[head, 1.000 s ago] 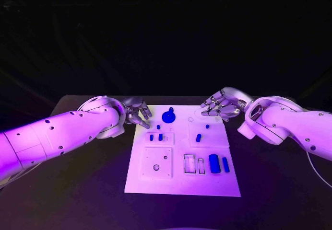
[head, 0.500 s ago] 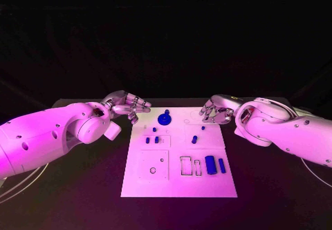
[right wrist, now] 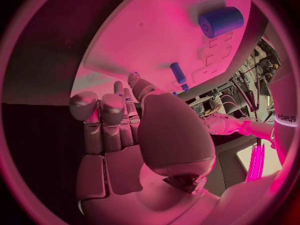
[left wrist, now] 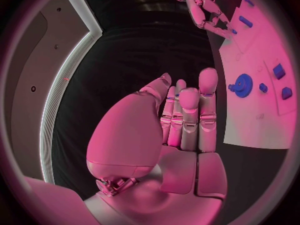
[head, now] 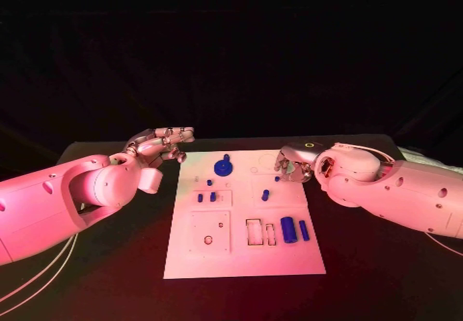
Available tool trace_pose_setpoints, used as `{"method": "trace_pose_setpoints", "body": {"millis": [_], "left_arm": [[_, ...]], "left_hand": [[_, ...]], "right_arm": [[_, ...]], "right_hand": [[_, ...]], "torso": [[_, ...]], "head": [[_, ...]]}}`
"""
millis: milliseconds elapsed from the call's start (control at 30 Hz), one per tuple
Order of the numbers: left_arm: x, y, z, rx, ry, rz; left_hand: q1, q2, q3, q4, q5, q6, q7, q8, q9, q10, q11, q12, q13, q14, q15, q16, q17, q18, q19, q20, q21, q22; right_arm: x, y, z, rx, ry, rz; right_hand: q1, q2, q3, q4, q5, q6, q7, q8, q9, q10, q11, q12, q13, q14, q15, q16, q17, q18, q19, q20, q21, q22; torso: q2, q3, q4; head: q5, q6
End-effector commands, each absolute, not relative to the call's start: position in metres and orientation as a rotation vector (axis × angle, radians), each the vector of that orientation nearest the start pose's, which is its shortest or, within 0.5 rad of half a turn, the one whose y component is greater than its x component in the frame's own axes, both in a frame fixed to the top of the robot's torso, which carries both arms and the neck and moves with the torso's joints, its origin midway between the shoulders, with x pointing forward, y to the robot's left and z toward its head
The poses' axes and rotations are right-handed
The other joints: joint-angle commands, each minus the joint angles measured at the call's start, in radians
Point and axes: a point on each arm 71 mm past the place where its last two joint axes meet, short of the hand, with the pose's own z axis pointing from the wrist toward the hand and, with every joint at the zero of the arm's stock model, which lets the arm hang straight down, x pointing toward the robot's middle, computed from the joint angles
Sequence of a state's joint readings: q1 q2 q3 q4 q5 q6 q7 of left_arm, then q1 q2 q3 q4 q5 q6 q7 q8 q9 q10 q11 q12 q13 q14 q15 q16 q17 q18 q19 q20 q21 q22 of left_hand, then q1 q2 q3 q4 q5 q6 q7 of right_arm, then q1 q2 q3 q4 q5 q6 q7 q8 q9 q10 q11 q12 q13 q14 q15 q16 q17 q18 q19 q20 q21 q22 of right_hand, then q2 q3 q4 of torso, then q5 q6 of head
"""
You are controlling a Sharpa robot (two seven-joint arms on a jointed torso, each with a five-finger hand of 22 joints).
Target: Assemble the parts on the task board
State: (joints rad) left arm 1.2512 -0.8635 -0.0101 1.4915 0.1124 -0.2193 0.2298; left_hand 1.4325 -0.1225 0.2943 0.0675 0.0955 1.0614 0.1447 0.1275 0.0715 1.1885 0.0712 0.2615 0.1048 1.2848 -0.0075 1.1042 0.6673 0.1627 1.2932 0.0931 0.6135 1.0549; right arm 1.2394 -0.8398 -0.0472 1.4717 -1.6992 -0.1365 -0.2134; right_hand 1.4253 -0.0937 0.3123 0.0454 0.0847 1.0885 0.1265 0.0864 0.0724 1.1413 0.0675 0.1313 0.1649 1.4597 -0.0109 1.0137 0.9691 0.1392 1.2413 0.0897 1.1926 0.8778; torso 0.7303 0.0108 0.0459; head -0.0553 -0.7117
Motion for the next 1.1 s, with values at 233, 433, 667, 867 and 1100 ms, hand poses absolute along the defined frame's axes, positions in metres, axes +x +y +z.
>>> {"method": "trace_pose_setpoints", "body": {"millis": [233, 433, 667, 867, 1100], "left_arm": [[0.507, 0.229, -0.156, -1.346, 1.412, -1.573], [0.507, 0.231, -0.157, -1.348, 1.408, -1.567], [0.508, 0.231, -0.158, -1.346, 1.414, -1.564], [0.508, 0.230, -0.158, -1.342, 1.422, -1.564], [0.509, 0.230, -0.159, -1.340, 1.427, -1.561]], "left_hand": [[-0.030, -0.015, -0.019, 0.013, -0.007, 0.008, -0.001, 0.009, 0.000, 0.000, -0.002, 0.018, 0.008, 0.007, -0.001, 0.015, 0.023, 0.005, -0.001, 0.002, 0.000, -0.001], [-0.025, -0.012, -0.020, 0.010, -0.006, 0.009, -0.003, 0.010, 0.000, -0.001, -0.004, 0.022, 0.009, 0.005, -0.002, 0.013, 0.017, 0.006, -0.002, 0.001, -0.008, -0.006], [-0.022, -0.011, -0.020, 0.008, -0.006, 0.009, -0.003, 0.010, 0.000, -0.002, -0.004, 0.024, 0.010, 0.005, -0.002, 0.013, 0.016, 0.006, -0.002, 0.001, -0.010, -0.008], [-0.020, -0.011, -0.020, 0.007, -0.006, 0.009, -0.003, 0.011, -0.001, -0.003, -0.004, 0.024, 0.010, 0.005, -0.002, 0.012, 0.015, 0.006, -0.002, 0.000, -0.012, -0.009], [-0.016, -0.009, -0.019, 0.005, -0.006, 0.008, -0.003, 0.011, -0.001, -0.005, -0.004, 0.026, 0.011, 0.004, -0.002, 0.012, 0.014, 0.006, -0.001, 0.000, -0.013, -0.010]], "right_arm": [[0.497, -0.210, -0.188, -0.448, 1.798, 0.309], [0.493, -0.204, -0.189, -0.463, 1.808, 0.337], [0.491, -0.199, -0.189, -0.469, 1.799, 0.362], [0.493, -0.199, -0.191, -0.465, 1.804, 0.351], [0.495, -0.198, -0.197, -0.474, 1.815, 0.315]], "right_hand": [[0.002, -0.011, 0.017, -0.004, -0.005, 0.009, -0.002, -0.008, -0.001, -0.004, -0.003, -0.010, -0.013, 0.017, -0.003, 0.000, -0.002, -0.007, 0.000, -0.004, 0.005, 0.001], [0.008, -0.009, 0.042, -0.015, -0.003, 0.021, -0.005, -0.008, 0.000, 0.010, -0.006, -0.011, -0.028, 0.017, -0.007, -0.001, -0.003, -0.007, 0.000, -0.008, 0.006, 0.001], [0.009, -0.007, 0.063, -0.024, -0.007, 0.029, -0.004, -0.010, 0.001, 0.019, -0.006, -0.014, -0.040, 0.017, -0.007, -0.003, -0.005, -0.007, 0.000, -0.010, 0.006, 0.002], [0.005, -0.004, 0.076, -0.025, -0.014, 0.032, -0.003, -0.011, 0.001, 0.023, -0.005, -0.016, -0.048, 0.017, -0.007, -0.004, -0.006, -0.007, 0.000, -0.010, 0.007, 0.003], [-0.003, 0.005, 0.095, -0.027, -0.024, 0.049, -0.007, -0.007, 0.003, 0.035, -0.009, -0.016, -0.058, 0.018, -0.007, -0.005, -0.008, -0.009, 0.006, -0.010, 0.014, 0.014]], "torso": [[0.001, 0.0007, 0.0001], [0.001, 0.0015, -0.0013], [0.000, 0.0009, -0.0001], [0.000, 0.0010, -0.0001], [0.000, 0.0024, 0.0005]], "head": [[0.003, -0.003], [0.004, -0.005], [0.002, -0.008], [0.001, -0.007], [0.003, -0.010]]}}
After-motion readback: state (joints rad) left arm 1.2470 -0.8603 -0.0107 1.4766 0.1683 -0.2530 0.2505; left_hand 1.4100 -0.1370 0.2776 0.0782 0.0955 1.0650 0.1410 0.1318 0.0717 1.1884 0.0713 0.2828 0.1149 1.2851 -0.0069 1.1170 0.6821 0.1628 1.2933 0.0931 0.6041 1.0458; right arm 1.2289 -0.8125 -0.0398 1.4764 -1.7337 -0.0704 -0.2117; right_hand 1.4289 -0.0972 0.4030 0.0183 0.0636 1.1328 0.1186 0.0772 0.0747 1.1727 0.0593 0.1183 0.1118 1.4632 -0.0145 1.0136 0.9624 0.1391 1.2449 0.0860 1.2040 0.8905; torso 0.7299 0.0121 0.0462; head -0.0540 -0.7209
